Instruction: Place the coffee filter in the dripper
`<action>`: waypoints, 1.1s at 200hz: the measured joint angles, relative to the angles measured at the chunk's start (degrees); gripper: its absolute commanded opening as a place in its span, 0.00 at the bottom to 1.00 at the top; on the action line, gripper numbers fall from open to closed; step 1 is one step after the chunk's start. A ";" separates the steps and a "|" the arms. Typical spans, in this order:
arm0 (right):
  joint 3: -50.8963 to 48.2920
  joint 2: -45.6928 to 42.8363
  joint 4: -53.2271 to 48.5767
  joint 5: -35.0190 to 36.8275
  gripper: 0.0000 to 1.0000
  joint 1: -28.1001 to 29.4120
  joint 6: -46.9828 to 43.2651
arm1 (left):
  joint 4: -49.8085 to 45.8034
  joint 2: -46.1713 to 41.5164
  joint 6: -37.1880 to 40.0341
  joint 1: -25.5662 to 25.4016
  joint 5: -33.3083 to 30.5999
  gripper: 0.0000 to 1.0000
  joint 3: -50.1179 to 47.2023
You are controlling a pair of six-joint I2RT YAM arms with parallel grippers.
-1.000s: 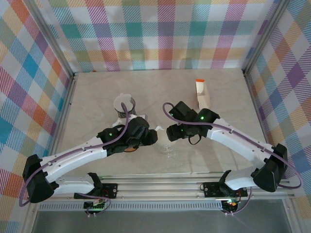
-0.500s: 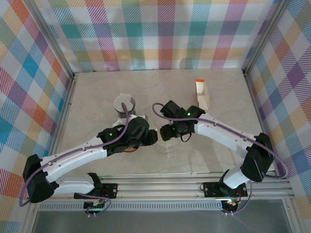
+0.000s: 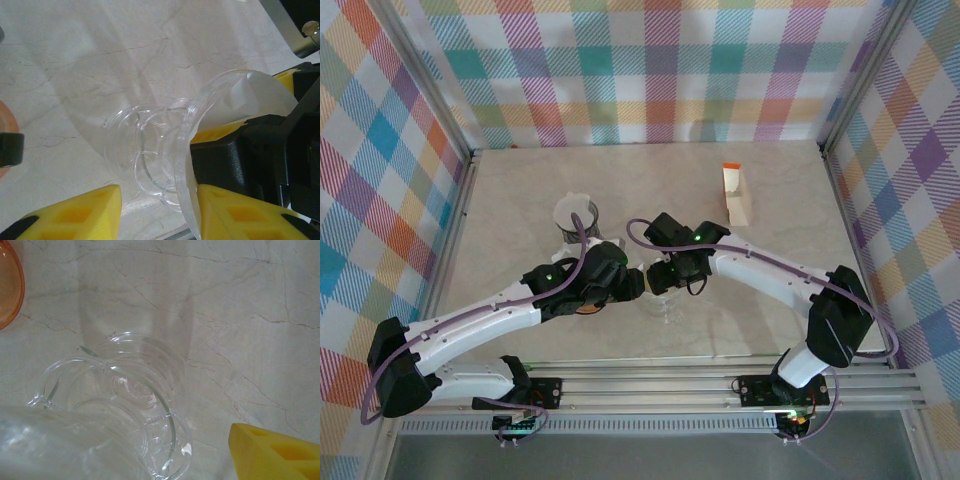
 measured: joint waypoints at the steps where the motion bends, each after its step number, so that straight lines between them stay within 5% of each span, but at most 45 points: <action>1: 0.00 0.00 0.00 0.00 0.71 0.00 0.00 | 0.00 0.00 0.00 0.00 0.00 0.44 0.00; 220: -1.44 -19.85 -2.01 5.81 0.74 0.00 3.28 | 0.13 0.02 -0.83 0.00 0.00 0.51 -0.28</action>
